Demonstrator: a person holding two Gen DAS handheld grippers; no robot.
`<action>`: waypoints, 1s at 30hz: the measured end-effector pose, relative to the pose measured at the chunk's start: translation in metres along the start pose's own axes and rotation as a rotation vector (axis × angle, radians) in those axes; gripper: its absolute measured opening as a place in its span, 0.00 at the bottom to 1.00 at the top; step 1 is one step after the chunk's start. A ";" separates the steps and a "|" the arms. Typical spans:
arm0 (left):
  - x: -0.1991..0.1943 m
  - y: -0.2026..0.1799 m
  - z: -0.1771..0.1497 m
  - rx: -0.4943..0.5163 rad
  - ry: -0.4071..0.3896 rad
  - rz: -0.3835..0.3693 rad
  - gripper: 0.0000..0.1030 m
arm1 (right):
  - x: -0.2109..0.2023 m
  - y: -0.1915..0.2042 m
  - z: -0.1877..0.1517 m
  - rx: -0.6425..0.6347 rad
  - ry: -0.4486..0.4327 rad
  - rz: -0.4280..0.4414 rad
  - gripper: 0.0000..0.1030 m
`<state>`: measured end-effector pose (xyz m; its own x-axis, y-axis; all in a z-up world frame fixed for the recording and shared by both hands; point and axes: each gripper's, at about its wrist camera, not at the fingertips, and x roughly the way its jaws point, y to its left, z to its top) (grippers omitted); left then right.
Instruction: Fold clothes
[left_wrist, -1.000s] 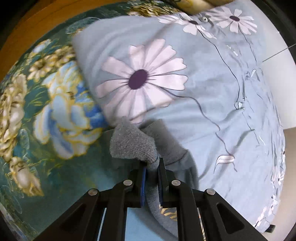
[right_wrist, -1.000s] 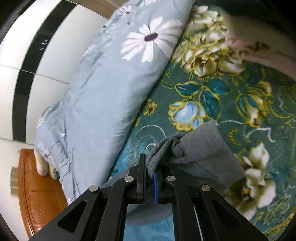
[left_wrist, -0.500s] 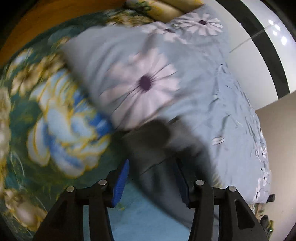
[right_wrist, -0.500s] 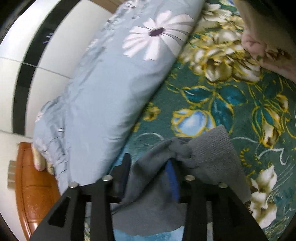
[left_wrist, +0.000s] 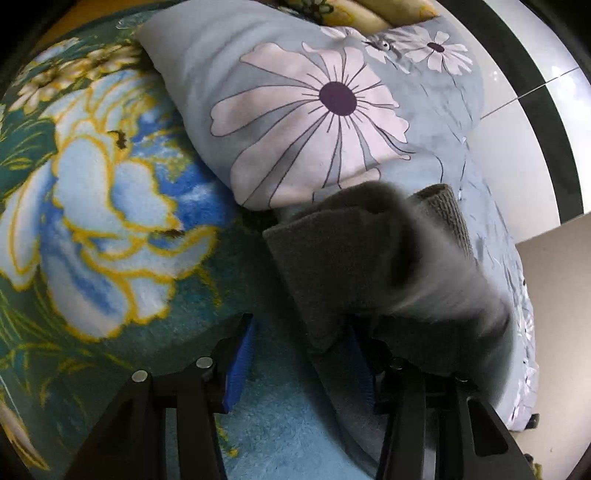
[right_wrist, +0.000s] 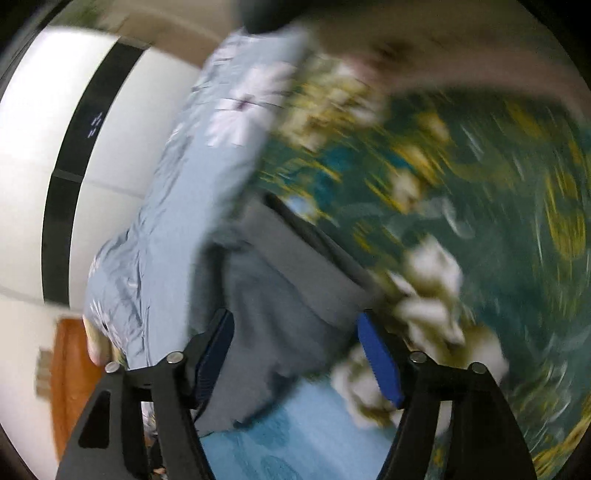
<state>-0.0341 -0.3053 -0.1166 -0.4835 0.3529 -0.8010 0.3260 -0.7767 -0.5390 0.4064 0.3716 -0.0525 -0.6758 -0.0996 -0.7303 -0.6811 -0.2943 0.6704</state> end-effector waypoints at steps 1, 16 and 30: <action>0.001 0.001 0.001 -0.018 0.002 -0.013 0.43 | 0.004 -0.010 -0.005 0.028 0.008 -0.002 0.72; -0.027 -0.035 0.017 -0.027 -0.019 0.072 0.09 | 0.052 0.015 0.017 0.157 -0.039 -0.059 0.27; -0.089 -0.077 0.030 0.133 -0.031 -0.035 0.09 | -0.046 0.145 0.020 -0.208 -0.118 0.046 0.17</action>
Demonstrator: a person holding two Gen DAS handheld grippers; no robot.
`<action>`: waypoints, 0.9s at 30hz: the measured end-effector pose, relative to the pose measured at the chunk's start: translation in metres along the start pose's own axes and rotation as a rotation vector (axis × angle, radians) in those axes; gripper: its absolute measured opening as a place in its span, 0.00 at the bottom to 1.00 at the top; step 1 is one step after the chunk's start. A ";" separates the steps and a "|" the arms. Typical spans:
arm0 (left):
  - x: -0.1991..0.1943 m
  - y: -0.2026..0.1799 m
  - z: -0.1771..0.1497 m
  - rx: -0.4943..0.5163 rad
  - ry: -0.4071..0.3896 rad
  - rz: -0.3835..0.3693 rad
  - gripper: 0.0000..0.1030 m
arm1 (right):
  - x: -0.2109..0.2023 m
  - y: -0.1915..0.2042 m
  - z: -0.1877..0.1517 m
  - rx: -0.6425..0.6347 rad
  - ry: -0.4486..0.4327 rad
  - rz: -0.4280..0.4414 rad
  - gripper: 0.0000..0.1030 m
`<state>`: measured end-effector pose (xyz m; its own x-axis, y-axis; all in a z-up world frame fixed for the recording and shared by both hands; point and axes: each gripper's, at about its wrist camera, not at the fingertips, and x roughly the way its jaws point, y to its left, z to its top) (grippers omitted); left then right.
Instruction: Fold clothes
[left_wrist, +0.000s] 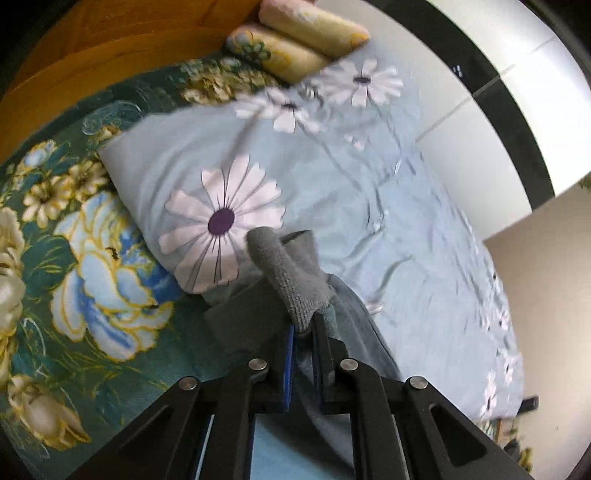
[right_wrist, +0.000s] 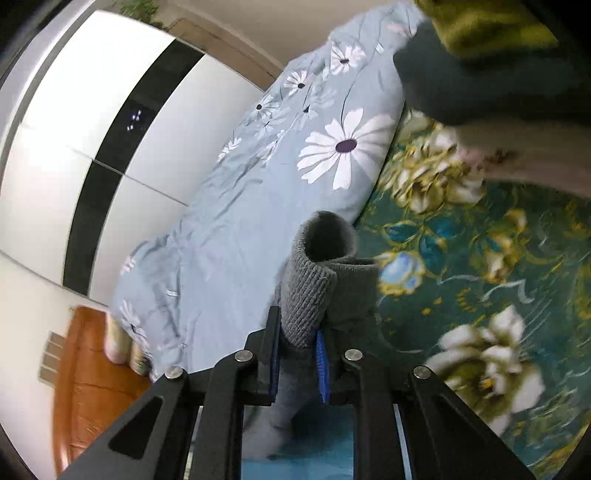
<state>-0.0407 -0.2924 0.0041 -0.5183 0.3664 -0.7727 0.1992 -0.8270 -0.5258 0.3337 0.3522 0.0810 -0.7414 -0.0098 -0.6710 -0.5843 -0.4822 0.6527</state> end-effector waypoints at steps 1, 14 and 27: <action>0.000 0.002 -0.005 -0.006 0.018 0.008 0.09 | 0.001 -0.005 -0.001 0.006 0.011 -0.012 0.17; 0.042 0.039 -0.030 0.048 0.077 0.066 0.35 | 0.032 -0.087 -0.026 0.167 0.119 -0.102 0.17; 0.075 0.098 -0.053 -0.205 0.020 -0.230 0.55 | 0.041 -0.090 -0.029 0.146 0.137 -0.155 0.18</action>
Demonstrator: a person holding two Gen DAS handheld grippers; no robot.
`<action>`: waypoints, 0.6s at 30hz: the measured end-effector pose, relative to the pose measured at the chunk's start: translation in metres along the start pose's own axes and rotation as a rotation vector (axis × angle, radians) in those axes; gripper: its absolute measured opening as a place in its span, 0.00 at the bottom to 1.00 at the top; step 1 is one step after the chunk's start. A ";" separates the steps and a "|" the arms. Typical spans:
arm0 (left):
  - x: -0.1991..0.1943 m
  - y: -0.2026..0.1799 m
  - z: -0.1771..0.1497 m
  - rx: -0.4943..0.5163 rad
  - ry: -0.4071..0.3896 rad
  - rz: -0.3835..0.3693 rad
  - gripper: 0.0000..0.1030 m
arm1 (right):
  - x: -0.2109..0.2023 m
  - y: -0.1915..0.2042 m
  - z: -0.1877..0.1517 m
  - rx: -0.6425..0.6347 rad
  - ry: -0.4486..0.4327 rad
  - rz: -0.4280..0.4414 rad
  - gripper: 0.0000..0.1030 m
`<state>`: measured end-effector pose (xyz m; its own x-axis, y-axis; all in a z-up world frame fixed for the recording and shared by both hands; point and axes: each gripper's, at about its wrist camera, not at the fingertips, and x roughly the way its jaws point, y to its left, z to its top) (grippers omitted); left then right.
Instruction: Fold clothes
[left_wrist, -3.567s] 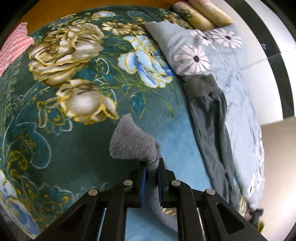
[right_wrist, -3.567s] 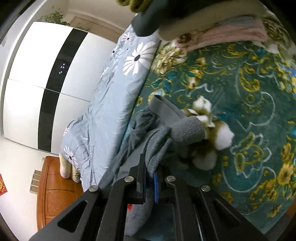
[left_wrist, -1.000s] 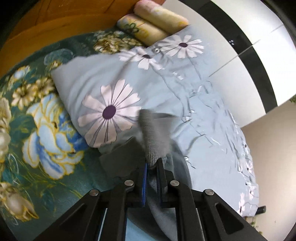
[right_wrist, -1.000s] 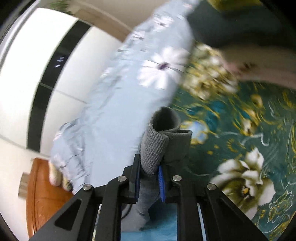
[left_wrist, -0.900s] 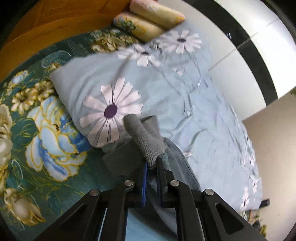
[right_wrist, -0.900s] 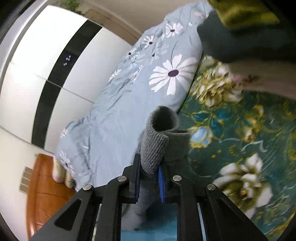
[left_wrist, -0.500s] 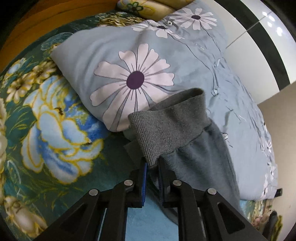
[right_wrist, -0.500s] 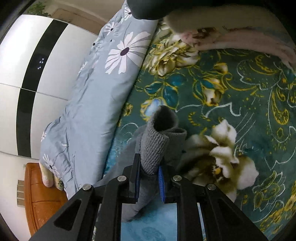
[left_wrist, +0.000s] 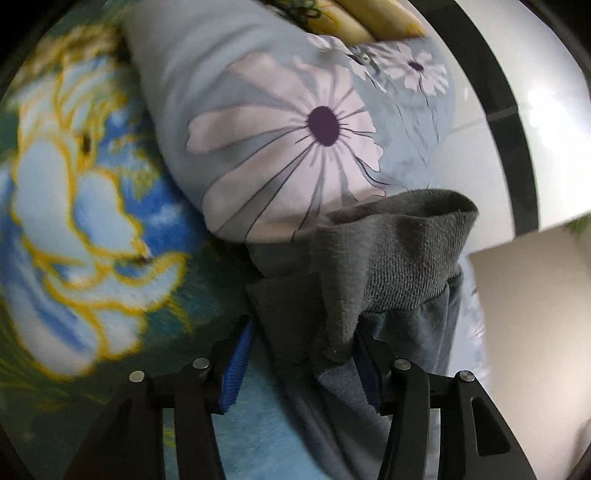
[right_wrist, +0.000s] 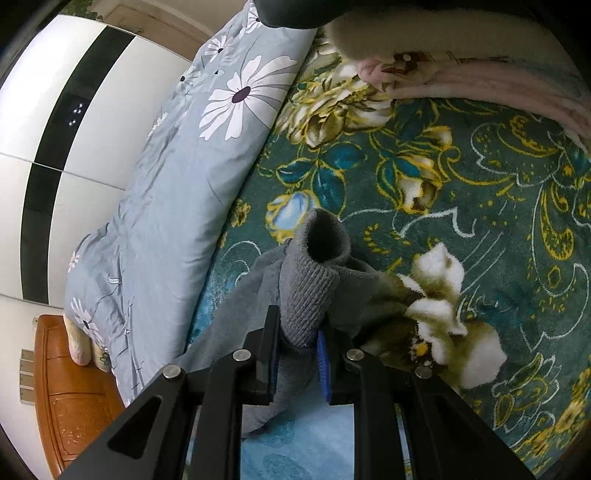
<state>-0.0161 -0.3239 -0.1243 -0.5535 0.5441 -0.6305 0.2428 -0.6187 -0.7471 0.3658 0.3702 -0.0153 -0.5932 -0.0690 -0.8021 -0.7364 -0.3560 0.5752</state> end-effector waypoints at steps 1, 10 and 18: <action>0.000 0.005 -0.002 -0.027 -0.007 -0.025 0.55 | 0.001 -0.002 -0.001 0.009 0.000 -0.002 0.18; -0.010 -0.007 -0.014 -0.032 -0.044 -0.013 0.18 | 0.005 -0.013 -0.005 0.062 -0.004 0.004 0.18; -0.050 -0.041 -0.014 0.034 -0.051 0.051 0.15 | -0.009 0.002 -0.008 0.014 -0.034 0.016 0.18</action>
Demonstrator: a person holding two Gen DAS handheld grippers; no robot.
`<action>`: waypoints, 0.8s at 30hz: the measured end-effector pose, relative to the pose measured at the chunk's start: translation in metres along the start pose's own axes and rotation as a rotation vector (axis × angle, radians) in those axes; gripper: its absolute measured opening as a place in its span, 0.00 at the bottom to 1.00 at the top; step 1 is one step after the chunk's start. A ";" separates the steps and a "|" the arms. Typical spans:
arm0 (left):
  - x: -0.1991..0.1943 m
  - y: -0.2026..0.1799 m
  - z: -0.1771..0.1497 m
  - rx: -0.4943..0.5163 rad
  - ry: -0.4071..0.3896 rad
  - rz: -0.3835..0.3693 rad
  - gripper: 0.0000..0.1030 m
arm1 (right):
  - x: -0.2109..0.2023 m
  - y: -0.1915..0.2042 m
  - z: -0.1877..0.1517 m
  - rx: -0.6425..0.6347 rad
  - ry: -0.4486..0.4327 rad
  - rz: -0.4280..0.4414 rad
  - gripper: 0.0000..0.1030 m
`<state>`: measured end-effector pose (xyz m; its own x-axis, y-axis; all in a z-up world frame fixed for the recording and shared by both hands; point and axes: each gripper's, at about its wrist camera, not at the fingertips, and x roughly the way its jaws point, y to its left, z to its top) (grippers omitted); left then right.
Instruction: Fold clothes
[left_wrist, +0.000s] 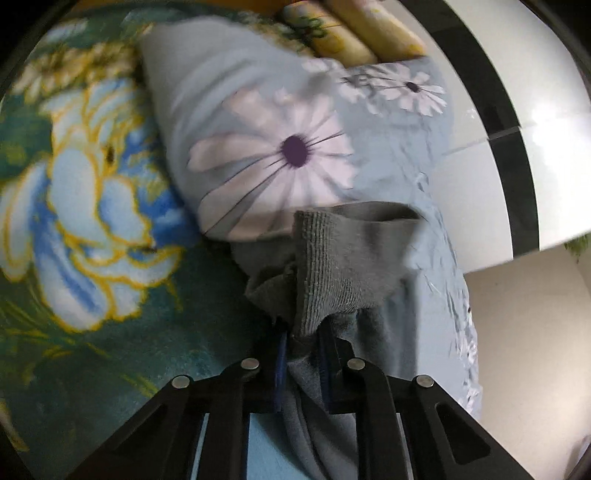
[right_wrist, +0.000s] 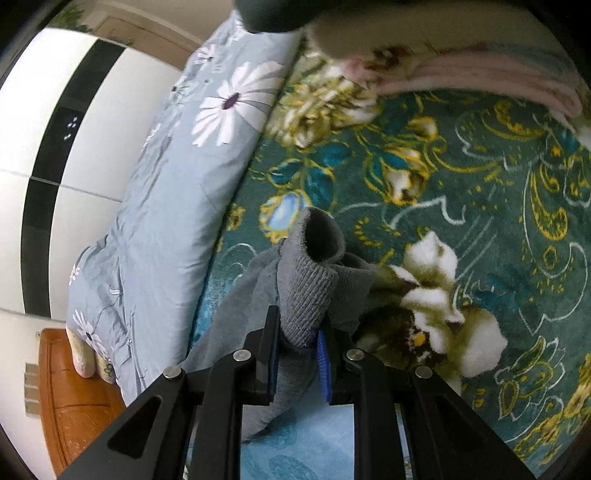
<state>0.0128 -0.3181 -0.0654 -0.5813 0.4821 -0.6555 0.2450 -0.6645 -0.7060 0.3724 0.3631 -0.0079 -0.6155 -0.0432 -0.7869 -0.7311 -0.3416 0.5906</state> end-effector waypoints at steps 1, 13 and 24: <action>-0.008 -0.008 0.002 0.026 -0.001 -0.001 0.14 | -0.003 0.005 0.000 -0.011 -0.004 0.008 0.18; -0.139 -0.030 0.000 0.166 -0.098 -0.124 0.14 | -0.074 0.027 -0.012 -0.183 -0.053 0.235 0.17; -0.092 0.133 -0.079 -0.129 0.091 0.157 0.14 | -0.015 -0.117 -0.059 0.099 0.094 0.064 0.18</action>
<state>0.1597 -0.4062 -0.1205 -0.4571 0.4322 -0.7773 0.4279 -0.6593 -0.6182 0.4852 0.3485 -0.0756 -0.6346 -0.1512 -0.7579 -0.7197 -0.2416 0.6509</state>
